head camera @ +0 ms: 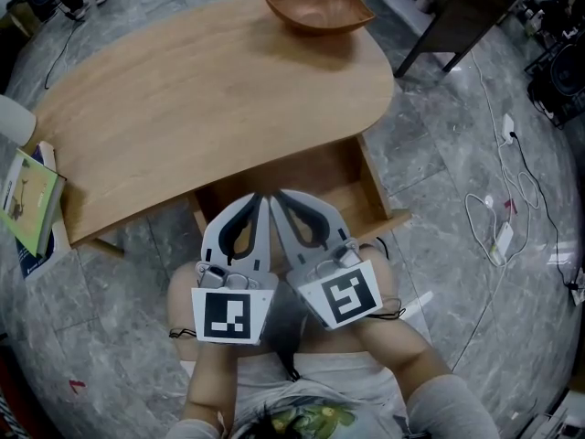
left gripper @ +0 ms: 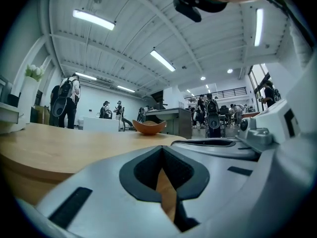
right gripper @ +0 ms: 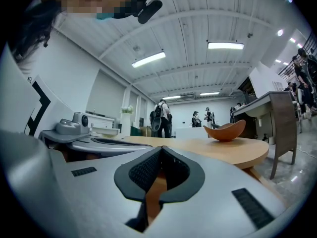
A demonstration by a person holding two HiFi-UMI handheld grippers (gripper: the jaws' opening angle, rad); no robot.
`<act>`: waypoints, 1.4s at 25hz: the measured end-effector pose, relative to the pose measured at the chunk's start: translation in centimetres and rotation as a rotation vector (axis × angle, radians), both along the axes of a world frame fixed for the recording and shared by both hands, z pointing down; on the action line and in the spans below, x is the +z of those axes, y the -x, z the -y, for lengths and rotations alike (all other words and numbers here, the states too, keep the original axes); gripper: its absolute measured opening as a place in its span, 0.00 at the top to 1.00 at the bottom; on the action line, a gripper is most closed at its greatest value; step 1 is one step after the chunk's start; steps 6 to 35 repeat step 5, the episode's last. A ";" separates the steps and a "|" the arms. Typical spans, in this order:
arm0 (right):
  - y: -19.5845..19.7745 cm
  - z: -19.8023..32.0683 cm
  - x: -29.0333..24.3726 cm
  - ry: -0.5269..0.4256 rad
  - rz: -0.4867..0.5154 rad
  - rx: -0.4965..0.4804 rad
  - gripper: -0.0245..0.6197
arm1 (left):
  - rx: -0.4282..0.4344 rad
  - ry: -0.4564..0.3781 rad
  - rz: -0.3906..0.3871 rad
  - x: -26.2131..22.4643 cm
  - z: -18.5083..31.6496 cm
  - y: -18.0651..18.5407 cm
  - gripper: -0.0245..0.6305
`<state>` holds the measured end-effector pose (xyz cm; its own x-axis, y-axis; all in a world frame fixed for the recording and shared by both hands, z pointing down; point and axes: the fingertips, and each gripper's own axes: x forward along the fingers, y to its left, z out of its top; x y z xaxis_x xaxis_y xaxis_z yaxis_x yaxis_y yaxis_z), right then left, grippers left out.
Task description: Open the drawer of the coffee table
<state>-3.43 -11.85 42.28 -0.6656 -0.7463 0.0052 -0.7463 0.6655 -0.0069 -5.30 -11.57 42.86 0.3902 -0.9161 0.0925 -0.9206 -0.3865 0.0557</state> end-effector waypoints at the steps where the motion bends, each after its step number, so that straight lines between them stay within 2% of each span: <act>1: 0.0 0.0 0.0 0.002 -0.003 -0.001 0.93 | -0.001 -0.001 -0.002 0.0 0.0 0.0 0.95; 35: 0.2 0.2 0.0 0.001 -0.008 -0.010 0.93 | -0.010 -0.001 -0.012 0.1 0.2 0.2 0.95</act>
